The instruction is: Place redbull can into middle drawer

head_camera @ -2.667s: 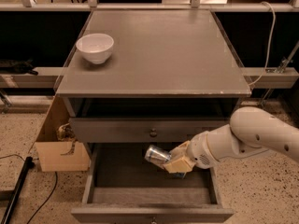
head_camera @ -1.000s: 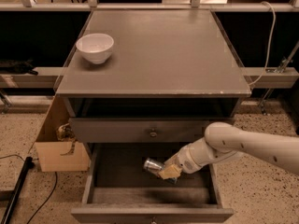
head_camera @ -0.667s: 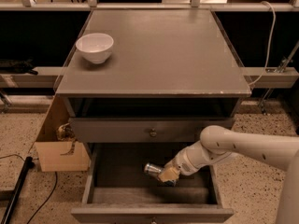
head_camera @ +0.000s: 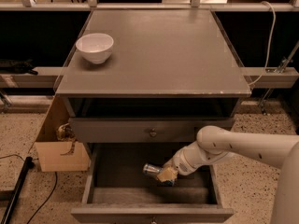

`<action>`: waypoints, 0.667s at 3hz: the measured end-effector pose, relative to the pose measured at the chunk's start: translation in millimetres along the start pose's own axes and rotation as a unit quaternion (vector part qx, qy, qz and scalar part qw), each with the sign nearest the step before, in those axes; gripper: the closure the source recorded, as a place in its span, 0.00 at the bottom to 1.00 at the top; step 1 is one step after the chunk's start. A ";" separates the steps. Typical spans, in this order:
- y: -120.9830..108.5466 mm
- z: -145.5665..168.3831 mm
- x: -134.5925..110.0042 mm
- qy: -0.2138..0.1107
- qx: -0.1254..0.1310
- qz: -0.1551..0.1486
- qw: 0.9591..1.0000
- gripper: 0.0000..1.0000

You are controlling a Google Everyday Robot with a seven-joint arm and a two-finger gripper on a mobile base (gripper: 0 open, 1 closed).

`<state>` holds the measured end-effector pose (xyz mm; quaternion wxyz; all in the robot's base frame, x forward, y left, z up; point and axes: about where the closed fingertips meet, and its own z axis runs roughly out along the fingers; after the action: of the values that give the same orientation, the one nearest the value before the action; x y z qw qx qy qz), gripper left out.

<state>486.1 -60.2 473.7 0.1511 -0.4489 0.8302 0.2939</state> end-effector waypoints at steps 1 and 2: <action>-11.8 8.8 3.2 0.007 0.013 -0.002 1.000 1.00; -25.0 17.6 17.8 0.016 0.027 0.010 0.999 1.00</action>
Offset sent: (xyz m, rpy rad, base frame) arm 0.0159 -0.0302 -0.0575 -0.1010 -0.0030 -0.0810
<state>497.0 -71.5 442.0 0.1469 -0.4410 0.8445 0.2662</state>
